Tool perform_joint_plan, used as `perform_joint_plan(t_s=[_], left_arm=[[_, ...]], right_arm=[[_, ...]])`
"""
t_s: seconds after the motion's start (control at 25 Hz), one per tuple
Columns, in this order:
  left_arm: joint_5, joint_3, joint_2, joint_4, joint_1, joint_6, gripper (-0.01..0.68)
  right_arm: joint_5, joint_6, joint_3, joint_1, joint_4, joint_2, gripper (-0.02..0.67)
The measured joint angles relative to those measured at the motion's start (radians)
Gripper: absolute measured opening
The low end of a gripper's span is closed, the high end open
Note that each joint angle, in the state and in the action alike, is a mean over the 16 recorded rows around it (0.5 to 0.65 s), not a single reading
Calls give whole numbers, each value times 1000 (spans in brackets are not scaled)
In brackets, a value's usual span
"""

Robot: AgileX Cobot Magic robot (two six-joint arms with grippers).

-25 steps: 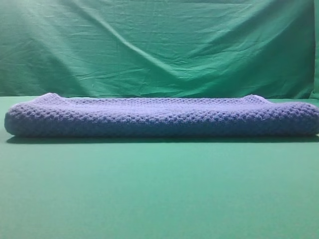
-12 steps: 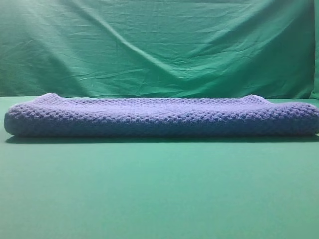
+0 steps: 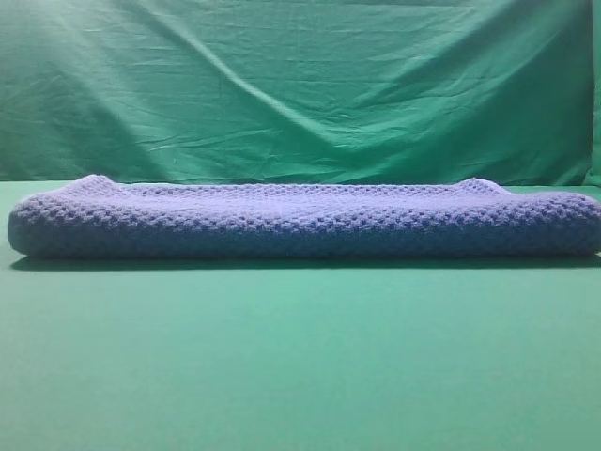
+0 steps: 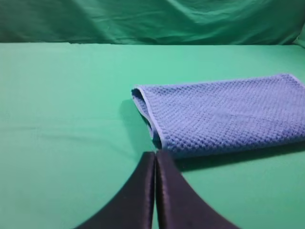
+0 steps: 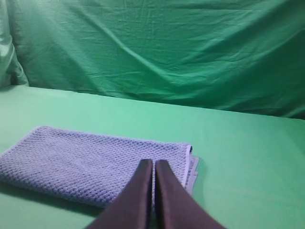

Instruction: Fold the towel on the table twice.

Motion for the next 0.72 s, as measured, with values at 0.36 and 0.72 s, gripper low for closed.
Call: perform_joint_plan(t_s=[0.36,0.72], left_arm=[[-14,52,0,-25,0,0,0],[-14,62,0,-44,0,0,0]], right_arm=[[-59,-1,83,0,-29,0,0],[-64,-2,102,0,-33,0,0]])
